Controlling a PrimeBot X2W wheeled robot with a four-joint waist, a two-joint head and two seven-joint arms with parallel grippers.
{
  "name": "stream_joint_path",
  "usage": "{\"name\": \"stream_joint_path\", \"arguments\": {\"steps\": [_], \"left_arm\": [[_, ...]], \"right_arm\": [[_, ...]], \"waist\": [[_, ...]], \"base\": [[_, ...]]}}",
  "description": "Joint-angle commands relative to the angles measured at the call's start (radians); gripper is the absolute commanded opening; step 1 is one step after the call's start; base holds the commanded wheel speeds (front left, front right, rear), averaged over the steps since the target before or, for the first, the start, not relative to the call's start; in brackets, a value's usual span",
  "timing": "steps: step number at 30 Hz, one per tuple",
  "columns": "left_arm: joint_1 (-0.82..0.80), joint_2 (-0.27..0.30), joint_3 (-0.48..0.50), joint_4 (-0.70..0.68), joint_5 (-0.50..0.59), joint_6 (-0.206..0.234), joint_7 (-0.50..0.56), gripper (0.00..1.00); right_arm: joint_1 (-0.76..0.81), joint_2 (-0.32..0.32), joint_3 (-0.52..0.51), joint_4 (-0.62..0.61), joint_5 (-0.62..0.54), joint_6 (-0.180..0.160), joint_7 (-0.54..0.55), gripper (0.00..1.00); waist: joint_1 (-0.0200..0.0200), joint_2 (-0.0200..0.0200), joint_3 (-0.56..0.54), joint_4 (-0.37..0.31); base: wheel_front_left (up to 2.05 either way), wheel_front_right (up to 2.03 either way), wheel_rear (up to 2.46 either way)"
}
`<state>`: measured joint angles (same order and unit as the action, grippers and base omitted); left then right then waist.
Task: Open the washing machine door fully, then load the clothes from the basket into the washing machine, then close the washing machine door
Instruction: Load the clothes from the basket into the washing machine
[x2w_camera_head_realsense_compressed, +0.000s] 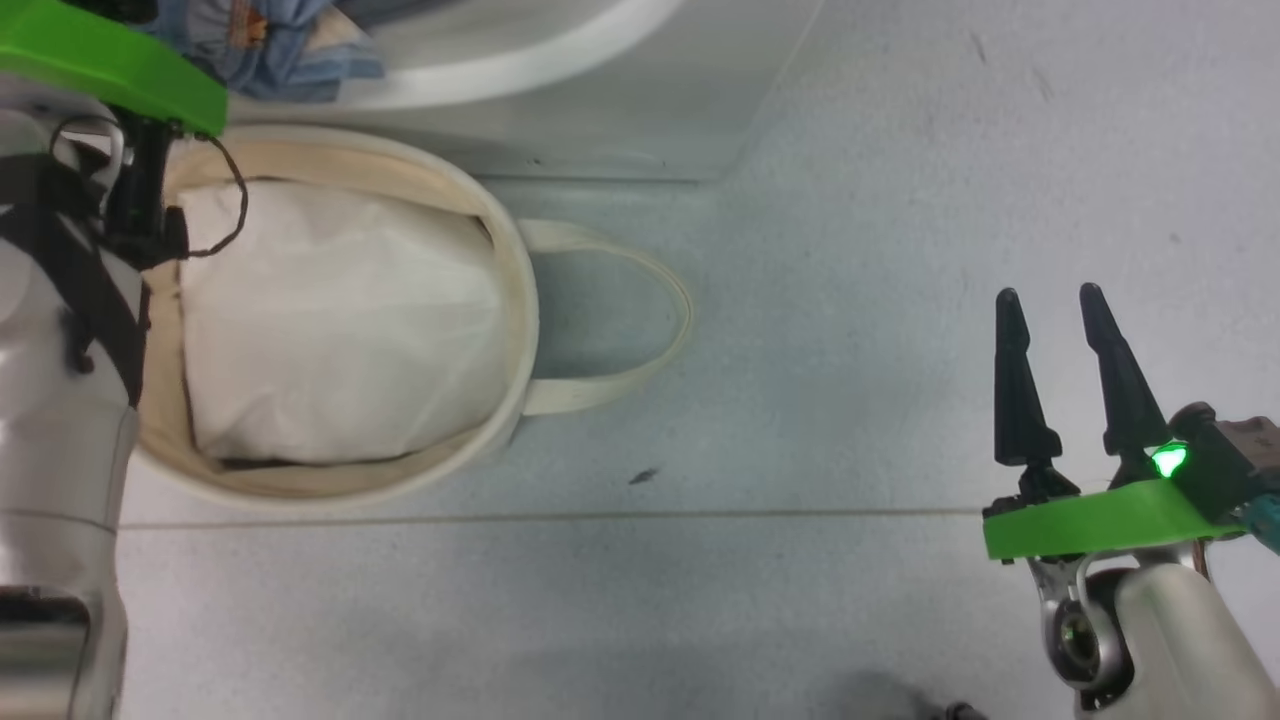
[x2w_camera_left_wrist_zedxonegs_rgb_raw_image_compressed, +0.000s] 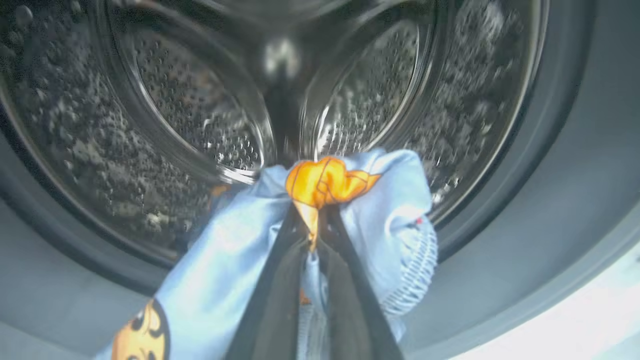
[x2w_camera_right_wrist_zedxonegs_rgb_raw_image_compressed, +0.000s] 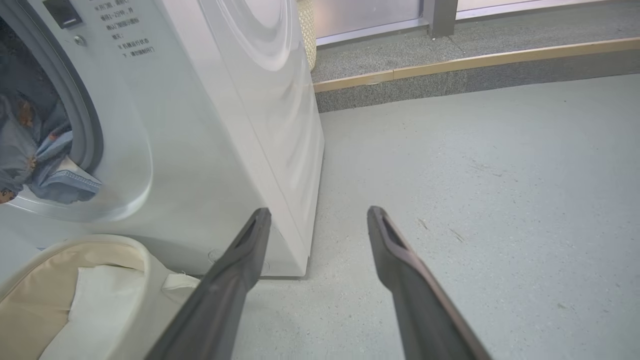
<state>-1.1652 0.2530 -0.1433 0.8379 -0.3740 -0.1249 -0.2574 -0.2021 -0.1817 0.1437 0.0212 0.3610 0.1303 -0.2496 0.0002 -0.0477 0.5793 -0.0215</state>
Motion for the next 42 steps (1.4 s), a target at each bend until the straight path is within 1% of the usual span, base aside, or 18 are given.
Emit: {"name": "stream_joint_path", "arguments": {"steps": [1, 7, 11, 13, 15, 17, 18, 23, 27, 29, 32, 33, 34, 35, 36, 39, 42], "left_arm": [[-0.033, 0.064, -0.021, 0.013, 0.012, -0.006, -0.004, 0.0], [-0.144, 0.105, -0.095, 0.154, 0.004, -0.006, -0.004, 0.0], [-0.213, 0.133, -0.106, 0.198, 0.009, -0.006, -0.004, 0.0], [-0.248, 0.151, -0.069, 0.143, 0.014, 0.009, -0.004, 0.0], [-0.258, 0.16, -0.01, 0.038, 0.02, 0.022, -0.004, 0.0], [-0.24, 0.154, 0.047, -0.039, 0.029, 0.021, -0.004, 0.0], [-0.226, 0.151, 0.06, -0.052, 0.043, 0.019, -0.004, 0.0], [-0.213, 0.146, 0.097, -0.047, 0.087, 0.012, -0.004, 0.0], [-0.228, 0.133, 0.156, -0.097, 0.114, 0.008, -0.004, 0.0], [-0.229, 0.124, 0.149, -0.065, 0.137, 0.004, -0.004, 0.0], [-0.251, 0.117, 0.127, 0.023, 0.163, 0.0, -0.004, 0.0], [-0.263, 0.114, 0.119, 0.052, 0.168, -0.001, -0.004, 0.16], [-0.273, 0.111, 0.11, 0.077, 0.175, -0.002, -0.004, 0.49], [-0.281, 0.108, 0.102, 0.11, 0.178, -0.002, -0.004, 0.95], [-0.29, 0.104, 0.093, 0.149, 0.182, -0.003, -0.004, 1.0], [-0.325, 0.088, 0.07, 0.281, 0.179, -0.004, 0.017, 1.0], [-0.352, 0.072, 0.052, 0.366, 0.172, -0.005, 0.041, 1.0]], "right_arm": [[0.001, 0.01, 0.016, -0.034, -0.01, 0.0, -0.012, 1.0], [0.001, 0.036, 0.002, -0.056, -0.033, 0.0, -0.012, 1.0], [0.01, 0.045, -0.011, -0.073, -0.046, 0.0, -0.012, 1.0], [0.014, 0.048, -0.013, -0.083, -0.051, 0.0, -0.012, 1.0], [0.014, 0.053, -0.017, -0.095, -0.055, 0.0, -0.012, 1.0], [0.016, 0.058, -0.021, -0.104, -0.059, 0.0, -0.012, 1.0], [0.017, 0.059, -0.022, -0.106, -0.061, 0.0, -0.012, 1.0], [0.021, 0.066, -0.019, -0.117, -0.066, 0.0, -0.012, 1.0], [0.024, 0.071, -0.023, -0.128, -0.071, 0.0, -0.012, 1.0], [0.025, 0.073, -0.023, -0.128, -0.073, 0.0, -0.012, 1.0], [0.025, 0.078, -0.018, -0.127, -0.073, 0.0, -0.012, 1.0], [0.025, 0.079, -0.016, -0.126, -0.073, 0.0, -0.012, 1.0], [0.024, 0.08, -0.014, -0.126, -0.072, 0.0, -0.012, 1.0], [0.024, 0.081, -0.013, -0.124, -0.072, 0.0, -0.012, 1.0], [0.024, 0.082, -0.014, -0.123, -0.073, 0.0, -0.012, 1.0], [0.023, 0.083, -0.013, -0.118, -0.072, 0.0, -0.012, 1.0], [0.019, 0.083, -0.008, -0.114, -0.071, 0.0, -0.012, 1.0]], "waist": [[-0.0002, 0.0, 0.046, -0.021], [-0.0002, 0.0, 0.102, -0.045], [-0.0002, 0.0, 0.125, -0.06], [-0.0002, 0.0, 0.138, -0.068], [-0.0002, 0.0, 0.155, -0.074], [-0.0002, 0.0, 0.165, -0.078], [-0.0002, 0.0, 0.168, -0.079], [-0.0002, 0.0, 0.18, -0.088], [-0.0002, 0.0, 0.198, -0.092], [-0.0002, 0.0, 0.202, -0.092], [-0.0002, 0.0, 0.202, -0.094], [-0.0002, 0.0, 0.202, -0.095], [-0.0002, 0.0, 0.201, -0.096], [-0.0002, 0.0, 0.2, -0.097], [-0.0002, 0.0, 0.198, -0.097], [-0.0002, 0.0, 0.19, -0.098], [-0.0002, 0.0, 0.181, -0.1]], "base": [[0.0, 0.0, 0.0], [0.0, 0.0, 0.0], [0.0, 0.0, 0.0], [0.0, 0.0, 0.0], [0.0, 0.0, 0.0], [0.0, 0.0, 0.0], [0.0, 0.0, 0.0], [0.0, 0.0, 0.0], [0.0, 0.0, 0.0], [0.0, 0.0, 0.0], [0.0, 0.0, 0.0], [0.0, 0.0, 0.0], [0.0, 0.0, 0.0], [0.0, 0.0, 0.0], [0.0, 0.0, 0.0], [0.0, 0.0, 0.0], [0.0, 0.0, 0.0]]}}
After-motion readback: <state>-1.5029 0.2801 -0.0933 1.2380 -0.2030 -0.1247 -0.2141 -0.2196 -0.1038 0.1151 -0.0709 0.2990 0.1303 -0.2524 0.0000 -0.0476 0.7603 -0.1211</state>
